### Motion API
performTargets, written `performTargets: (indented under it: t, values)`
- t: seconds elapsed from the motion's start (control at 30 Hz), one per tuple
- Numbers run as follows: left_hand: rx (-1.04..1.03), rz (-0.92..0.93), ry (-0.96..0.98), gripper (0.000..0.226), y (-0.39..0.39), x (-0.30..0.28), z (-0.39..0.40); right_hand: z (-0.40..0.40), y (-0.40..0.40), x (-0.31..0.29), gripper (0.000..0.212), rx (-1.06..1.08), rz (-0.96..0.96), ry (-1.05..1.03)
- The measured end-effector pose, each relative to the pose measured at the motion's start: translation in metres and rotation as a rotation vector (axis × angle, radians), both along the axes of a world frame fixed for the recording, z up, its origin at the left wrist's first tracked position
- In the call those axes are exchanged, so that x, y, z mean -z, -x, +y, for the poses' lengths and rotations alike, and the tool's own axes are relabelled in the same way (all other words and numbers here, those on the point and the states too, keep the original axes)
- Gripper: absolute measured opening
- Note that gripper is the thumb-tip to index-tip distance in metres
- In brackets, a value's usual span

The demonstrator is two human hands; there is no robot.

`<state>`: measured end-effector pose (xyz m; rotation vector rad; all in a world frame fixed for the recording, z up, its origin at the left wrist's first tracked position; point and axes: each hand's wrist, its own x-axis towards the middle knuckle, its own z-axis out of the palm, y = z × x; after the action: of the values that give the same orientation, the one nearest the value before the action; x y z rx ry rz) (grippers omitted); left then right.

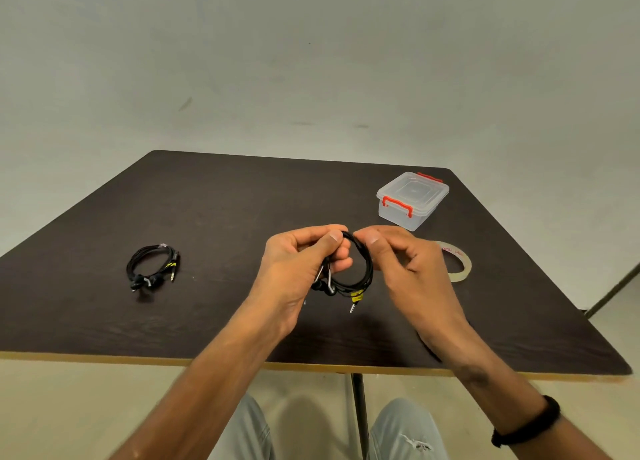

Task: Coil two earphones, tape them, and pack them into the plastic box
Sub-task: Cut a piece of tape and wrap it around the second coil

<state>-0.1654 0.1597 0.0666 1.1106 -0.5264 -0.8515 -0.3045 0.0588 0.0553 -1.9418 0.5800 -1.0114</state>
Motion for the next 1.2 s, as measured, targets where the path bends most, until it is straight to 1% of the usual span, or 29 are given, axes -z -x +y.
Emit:
performTargets:
  t: [0.1,0.17,0.33,0.43,0.53,0.67,0.8,0.93,0.97,1.07,1.1,1.2]
  values:
    - [-0.01,-0.053,0.012,0.016,0.006,0.0,0.002,0.003,0.003,-0.004,0.014,0.041,-0.019,-0.015]
    - [-0.023,-0.091,0.016,0.016,0.008,0.001,0.003,0.005,0.005,-0.006,0.012,0.046,-0.029,0.006]
    - [-0.05,-0.175,0.018,0.015,0.011,0.002,0.004,0.004,0.01,-0.009,0.016,0.047,0.026,0.108]
    - [-0.049,-0.218,0.02,0.015,0.013,0.002,0.004,0.005,0.012,-0.009,0.02,0.073,0.096,0.216]
    - [-0.031,-0.186,0.015,0.015,0.018,0.0,0.006,0.008,0.011,-0.008,0.019,0.153,0.143,0.365]
    - [-0.011,-0.041,0.026,0.015,0.029,0.002,0.009,0.006,0.008,-0.003,0.013,0.238,0.143,0.569]
    - [-0.016,-0.004,0.051,0.016,0.038,0.005,0.014,0.004,0.008,0.003,0.014,0.313,0.115,0.701]
    - [-0.054,-0.101,0.07,0.017,0.041,0.008,0.017,0.006,0.009,0.006,0.015,0.29,0.065,0.679]
    - [-0.066,-0.151,0.076,0.017,0.041,0.009,0.017,0.007,0.009,0.006,0.019,0.278,0.054,0.656]
    - [-0.1,-0.301,0.087,0.018,0.038,0.01,0.019,0.011,0.012,0.002,0.043,0.227,0.039,0.525]
    - [-0.106,-0.327,0.088,0.018,0.037,0.011,0.019,0.012,0.014,0.0,0.047,0.21,0.047,0.494]
    - [-0.101,-0.348,0.082,0.018,0.034,0.014,0.022,0.014,0.021,-0.004,0.043,0.196,0.1,0.493]
